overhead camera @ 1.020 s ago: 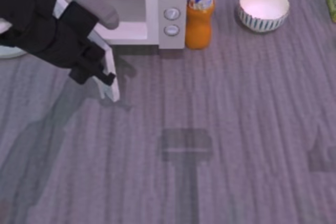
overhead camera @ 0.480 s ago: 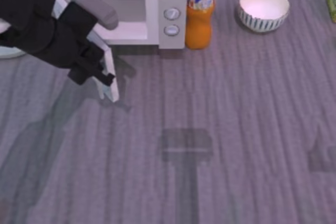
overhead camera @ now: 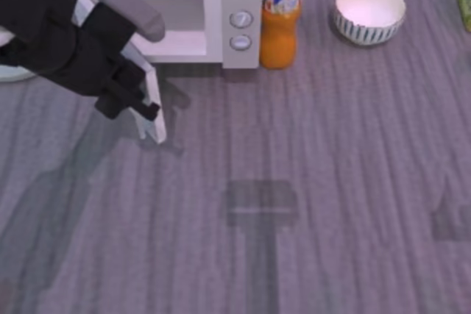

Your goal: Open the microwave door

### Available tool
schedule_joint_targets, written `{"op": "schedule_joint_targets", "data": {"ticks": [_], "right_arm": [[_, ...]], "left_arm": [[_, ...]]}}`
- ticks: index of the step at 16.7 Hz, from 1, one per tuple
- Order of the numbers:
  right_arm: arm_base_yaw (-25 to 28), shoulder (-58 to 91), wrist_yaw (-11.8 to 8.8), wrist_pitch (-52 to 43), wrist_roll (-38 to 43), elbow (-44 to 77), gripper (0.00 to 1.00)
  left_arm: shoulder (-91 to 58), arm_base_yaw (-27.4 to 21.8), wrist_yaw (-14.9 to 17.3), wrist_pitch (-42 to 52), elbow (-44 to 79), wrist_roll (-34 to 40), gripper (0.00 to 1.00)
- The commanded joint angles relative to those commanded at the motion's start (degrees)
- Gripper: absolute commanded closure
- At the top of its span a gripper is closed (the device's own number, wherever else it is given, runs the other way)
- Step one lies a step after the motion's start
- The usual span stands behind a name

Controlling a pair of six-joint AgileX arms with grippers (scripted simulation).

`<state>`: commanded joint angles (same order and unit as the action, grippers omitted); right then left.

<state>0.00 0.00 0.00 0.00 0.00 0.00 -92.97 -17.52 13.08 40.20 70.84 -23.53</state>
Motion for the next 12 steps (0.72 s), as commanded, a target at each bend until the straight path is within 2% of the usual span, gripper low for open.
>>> {"op": "schedule_joint_targets", "data": {"ticks": [8,12], "right_arm": [[0.00,0.00,0.00,0.00,0.00,0.00,0.00],[0.00,0.00,0.00,0.00,0.00,0.00,0.00]], "left_arm": [[0.00,0.00,0.00,0.00,0.00,0.00,1.00],[0.07,0.68,1.01,0.55,-0.15,-1.83,1.00]]}}
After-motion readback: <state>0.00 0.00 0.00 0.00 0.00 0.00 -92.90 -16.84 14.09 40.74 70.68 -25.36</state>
